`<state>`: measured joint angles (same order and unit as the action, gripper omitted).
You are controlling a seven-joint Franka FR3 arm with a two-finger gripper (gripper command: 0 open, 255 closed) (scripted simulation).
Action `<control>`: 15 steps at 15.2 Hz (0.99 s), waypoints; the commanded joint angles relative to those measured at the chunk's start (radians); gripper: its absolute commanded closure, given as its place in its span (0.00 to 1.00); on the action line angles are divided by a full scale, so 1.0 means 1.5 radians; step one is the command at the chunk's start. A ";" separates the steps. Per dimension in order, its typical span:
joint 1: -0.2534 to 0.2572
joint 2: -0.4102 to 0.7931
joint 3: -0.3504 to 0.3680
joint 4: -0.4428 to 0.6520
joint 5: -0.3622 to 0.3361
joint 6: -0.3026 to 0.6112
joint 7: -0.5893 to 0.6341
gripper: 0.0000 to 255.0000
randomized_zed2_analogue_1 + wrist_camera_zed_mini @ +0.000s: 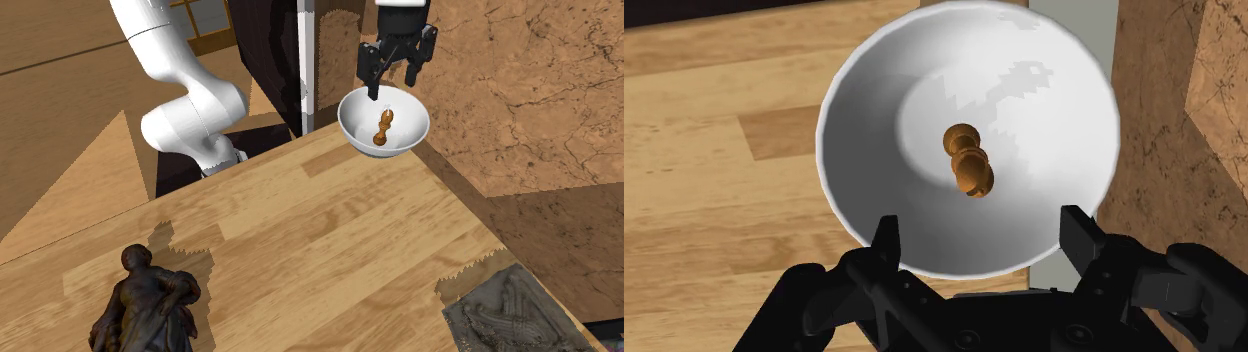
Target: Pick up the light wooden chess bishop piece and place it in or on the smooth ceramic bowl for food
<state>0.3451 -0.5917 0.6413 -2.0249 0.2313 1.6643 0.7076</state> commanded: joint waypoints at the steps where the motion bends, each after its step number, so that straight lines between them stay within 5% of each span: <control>1: 0.000 0.000 0.000 0.000 0.000 0.000 0.000 0.00; 7: -0.008 0.019 -0.006 0.100 -0.012 -0.082 0.009 0.00; 15: -0.008 0.019 -0.007 0.100 -0.012 -0.082 0.009 0.00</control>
